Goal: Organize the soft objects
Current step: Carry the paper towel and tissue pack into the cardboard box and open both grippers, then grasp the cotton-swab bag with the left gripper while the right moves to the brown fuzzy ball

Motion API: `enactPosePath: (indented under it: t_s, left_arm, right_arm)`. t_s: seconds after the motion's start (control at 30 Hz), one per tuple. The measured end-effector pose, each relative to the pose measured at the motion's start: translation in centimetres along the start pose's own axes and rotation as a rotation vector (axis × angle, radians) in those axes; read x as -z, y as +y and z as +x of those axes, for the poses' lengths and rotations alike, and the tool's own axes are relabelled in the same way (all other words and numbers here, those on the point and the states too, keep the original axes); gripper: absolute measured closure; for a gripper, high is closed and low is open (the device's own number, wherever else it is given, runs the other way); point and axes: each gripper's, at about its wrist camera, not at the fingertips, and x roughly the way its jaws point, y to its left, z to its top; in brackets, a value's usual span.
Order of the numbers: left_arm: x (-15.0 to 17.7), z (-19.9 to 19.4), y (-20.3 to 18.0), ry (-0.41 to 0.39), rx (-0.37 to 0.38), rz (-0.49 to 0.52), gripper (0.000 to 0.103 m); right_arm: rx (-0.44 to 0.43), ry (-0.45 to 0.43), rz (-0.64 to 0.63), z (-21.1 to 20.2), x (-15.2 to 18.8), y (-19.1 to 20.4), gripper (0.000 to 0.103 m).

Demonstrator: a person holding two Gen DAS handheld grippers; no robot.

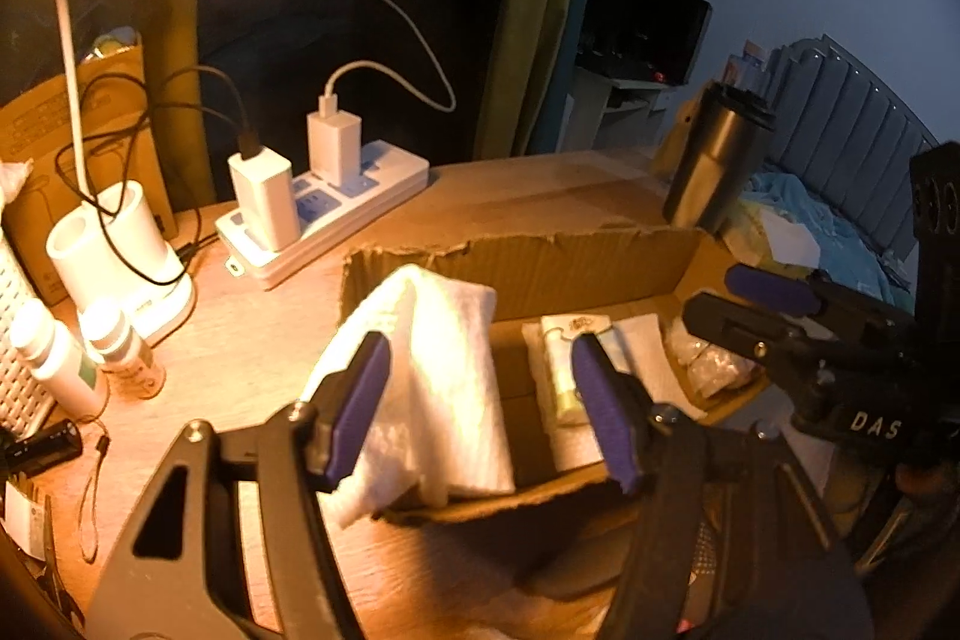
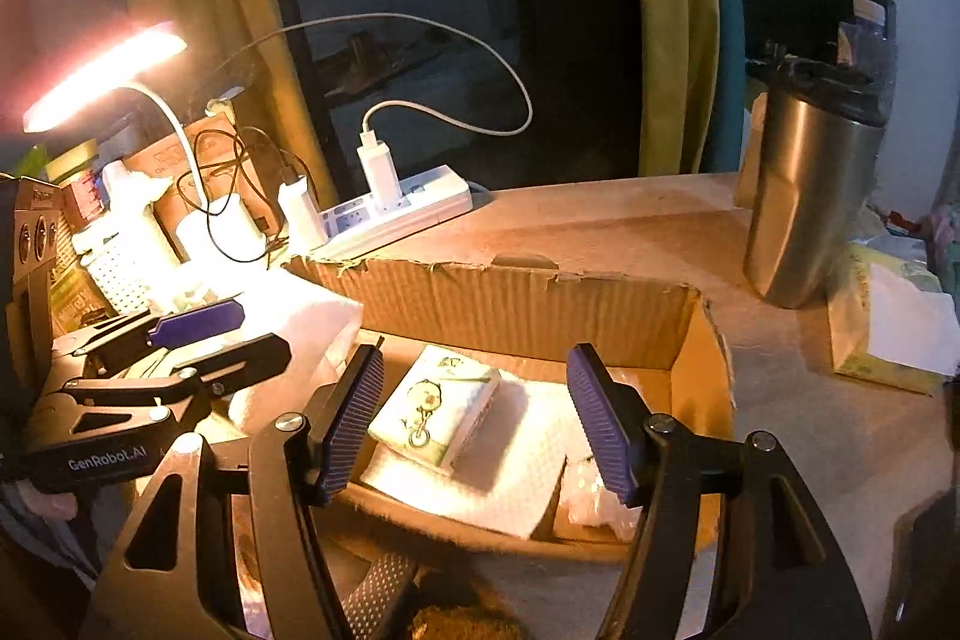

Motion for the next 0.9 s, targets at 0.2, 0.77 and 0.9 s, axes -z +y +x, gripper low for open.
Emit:
enactPosePath:
  t_s: [0.2, 0.77, 0.9]
  left_arm:
    - [0.4, -1.9, -0.2, -0.018, -0.010, -0.006, 0.039]
    - [2.1, -6.6, -2.4, -0.058, 0.013, 0.010, 0.038]
    - [2.7, -7.5, -2.7, -0.061, 0.018, 0.012, 0.038]
  right_arm:
    - [-0.002, -0.010, -0.003, -1.4, 0.6, 0.5, 0.036]
    - [0.014, -0.057, -0.009, -6.7, 2.4, 1.4, 0.036]
    - [0.024, -0.068, -0.003, -7.8, 2.9, 1.4, 0.036]
